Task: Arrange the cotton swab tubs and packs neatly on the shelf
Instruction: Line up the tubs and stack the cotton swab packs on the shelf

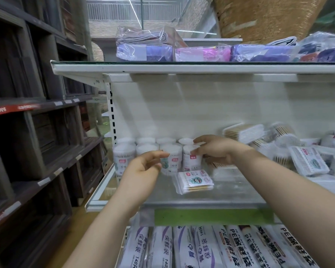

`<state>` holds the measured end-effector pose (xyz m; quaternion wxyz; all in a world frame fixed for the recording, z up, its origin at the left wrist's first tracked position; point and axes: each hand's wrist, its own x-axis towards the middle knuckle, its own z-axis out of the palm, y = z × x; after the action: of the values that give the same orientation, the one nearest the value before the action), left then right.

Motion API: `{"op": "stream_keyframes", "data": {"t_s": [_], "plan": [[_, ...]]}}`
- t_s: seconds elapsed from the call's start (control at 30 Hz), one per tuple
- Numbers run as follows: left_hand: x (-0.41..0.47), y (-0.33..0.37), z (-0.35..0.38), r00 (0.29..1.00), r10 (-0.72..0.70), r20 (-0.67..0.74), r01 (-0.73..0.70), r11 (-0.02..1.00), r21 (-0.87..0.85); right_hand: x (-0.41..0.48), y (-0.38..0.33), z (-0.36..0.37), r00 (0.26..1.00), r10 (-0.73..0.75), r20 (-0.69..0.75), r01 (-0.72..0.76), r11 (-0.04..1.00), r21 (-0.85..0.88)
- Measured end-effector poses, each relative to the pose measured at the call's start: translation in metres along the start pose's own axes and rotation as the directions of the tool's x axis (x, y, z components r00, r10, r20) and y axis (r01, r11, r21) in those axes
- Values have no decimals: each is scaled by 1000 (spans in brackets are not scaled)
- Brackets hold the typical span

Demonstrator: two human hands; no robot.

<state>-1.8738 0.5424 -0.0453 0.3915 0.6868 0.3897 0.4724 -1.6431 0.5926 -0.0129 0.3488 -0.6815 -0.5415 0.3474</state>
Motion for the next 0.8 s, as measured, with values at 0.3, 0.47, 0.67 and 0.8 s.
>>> {"op": "stream_keyframes", "data": {"t_s": [0.3,0.47,0.67,0.8], "plan": [[-6,2,-2,1000,18,-12,-18,999,28,0,0,7,988,-61,-145,59,998,-24],[-7,-3,-2,1000,15,-3,-15,1000,3,4,3,14,980,-66,-187,72,997,28],[-5,-3,0,999,21,39,-23,999,46,-4,5,2,965,-119,-235,107,992,-66],[0,1,11,990,40,137,-65,982,178,-29,2,-19,943,-203,-263,145,964,-225]]}}
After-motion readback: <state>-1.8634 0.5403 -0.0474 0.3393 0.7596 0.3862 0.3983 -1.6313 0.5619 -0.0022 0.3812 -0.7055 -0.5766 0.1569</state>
